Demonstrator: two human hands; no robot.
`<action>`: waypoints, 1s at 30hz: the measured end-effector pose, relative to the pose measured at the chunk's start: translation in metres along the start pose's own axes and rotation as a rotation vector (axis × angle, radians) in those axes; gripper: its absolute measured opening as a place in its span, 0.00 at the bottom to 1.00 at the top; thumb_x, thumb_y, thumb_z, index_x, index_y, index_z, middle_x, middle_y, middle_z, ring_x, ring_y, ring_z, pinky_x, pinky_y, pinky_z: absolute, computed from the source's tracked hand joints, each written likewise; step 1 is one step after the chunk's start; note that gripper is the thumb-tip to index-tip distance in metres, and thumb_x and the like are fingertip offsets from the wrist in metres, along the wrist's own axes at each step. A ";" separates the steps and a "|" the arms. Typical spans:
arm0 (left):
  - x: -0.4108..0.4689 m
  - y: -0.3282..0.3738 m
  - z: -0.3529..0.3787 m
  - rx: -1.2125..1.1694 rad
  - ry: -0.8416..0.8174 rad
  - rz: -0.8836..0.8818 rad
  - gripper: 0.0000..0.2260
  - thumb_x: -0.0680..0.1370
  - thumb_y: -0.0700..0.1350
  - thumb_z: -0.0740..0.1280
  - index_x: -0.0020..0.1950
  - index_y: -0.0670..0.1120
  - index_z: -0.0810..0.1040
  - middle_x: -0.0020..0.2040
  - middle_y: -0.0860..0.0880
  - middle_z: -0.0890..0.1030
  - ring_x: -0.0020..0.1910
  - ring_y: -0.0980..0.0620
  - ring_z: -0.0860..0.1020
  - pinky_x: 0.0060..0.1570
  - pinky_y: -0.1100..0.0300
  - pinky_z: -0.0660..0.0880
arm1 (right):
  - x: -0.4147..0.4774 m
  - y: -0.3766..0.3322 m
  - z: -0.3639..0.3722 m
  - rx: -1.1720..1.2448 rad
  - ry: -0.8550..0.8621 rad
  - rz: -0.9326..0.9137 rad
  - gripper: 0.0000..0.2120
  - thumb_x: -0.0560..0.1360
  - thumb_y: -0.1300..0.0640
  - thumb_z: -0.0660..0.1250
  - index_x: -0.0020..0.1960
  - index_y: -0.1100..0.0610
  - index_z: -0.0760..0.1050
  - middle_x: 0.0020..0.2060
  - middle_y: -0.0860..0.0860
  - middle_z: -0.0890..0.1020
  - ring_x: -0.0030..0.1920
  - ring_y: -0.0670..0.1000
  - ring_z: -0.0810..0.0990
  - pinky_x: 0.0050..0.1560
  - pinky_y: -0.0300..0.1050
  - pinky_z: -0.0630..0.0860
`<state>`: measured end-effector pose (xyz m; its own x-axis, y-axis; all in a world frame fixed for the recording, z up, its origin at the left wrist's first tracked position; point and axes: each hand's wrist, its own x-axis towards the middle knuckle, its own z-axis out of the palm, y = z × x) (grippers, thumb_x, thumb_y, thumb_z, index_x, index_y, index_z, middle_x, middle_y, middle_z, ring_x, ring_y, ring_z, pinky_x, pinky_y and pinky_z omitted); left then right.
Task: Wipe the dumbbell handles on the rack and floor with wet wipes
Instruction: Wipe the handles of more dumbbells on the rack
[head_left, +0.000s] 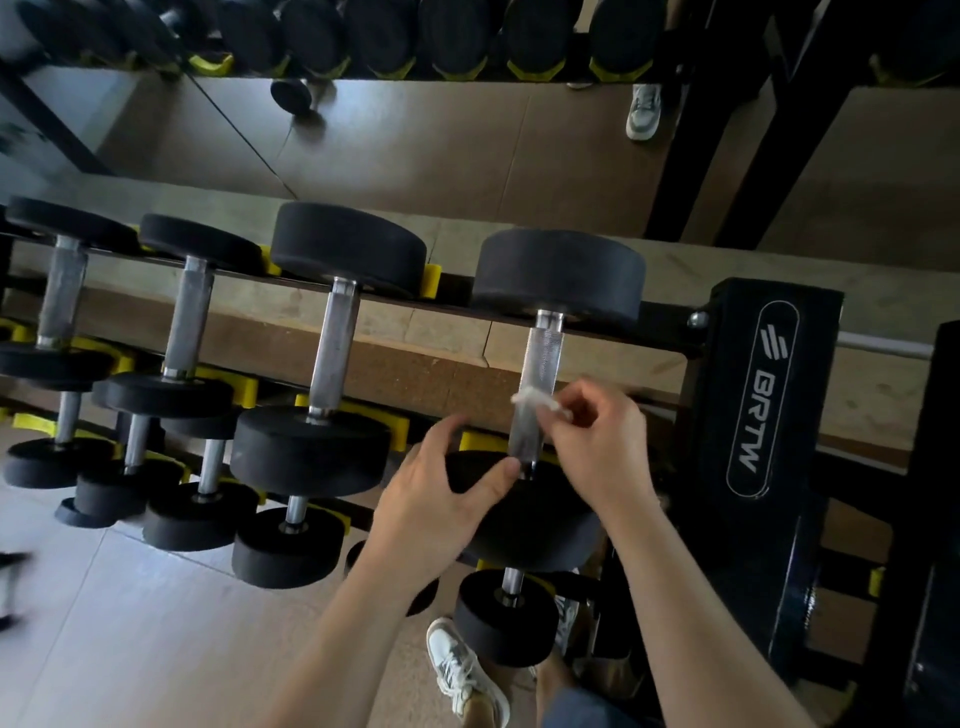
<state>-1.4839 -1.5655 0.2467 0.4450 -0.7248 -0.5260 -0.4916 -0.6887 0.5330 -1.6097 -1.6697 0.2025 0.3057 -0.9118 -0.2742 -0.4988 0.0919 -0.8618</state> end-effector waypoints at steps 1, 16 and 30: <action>-0.005 0.002 0.001 0.008 -0.018 0.004 0.39 0.66 0.71 0.63 0.74 0.58 0.60 0.68 0.54 0.71 0.65 0.54 0.70 0.61 0.58 0.70 | -0.005 0.002 -0.001 -0.028 -0.072 0.000 0.05 0.73 0.57 0.72 0.40 0.52 0.76 0.35 0.45 0.78 0.37 0.42 0.77 0.34 0.29 0.71; -0.012 0.000 0.005 0.085 -0.006 0.056 0.43 0.66 0.70 0.69 0.76 0.60 0.54 0.72 0.58 0.66 0.68 0.56 0.69 0.60 0.61 0.68 | 0.002 -0.022 -0.025 -0.400 -0.532 -0.330 0.08 0.78 0.53 0.66 0.55 0.50 0.80 0.44 0.44 0.81 0.41 0.41 0.78 0.43 0.39 0.77; -0.016 -0.002 0.008 0.003 0.015 0.062 0.44 0.67 0.70 0.68 0.76 0.57 0.52 0.73 0.57 0.65 0.69 0.54 0.67 0.62 0.61 0.64 | 0.032 -0.032 0.005 -1.007 -0.736 -1.211 0.10 0.78 0.55 0.60 0.49 0.52 0.81 0.44 0.46 0.82 0.51 0.49 0.72 0.48 0.41 0.67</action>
<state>-1.4962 -1.5525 0.2490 0.4249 -0.7661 -0.4822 -0.5210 -0.6426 0.5619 -1.5799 -1.6997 0.2192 0.9890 0.1136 -0.0952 0.0919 -0.9741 -0.2067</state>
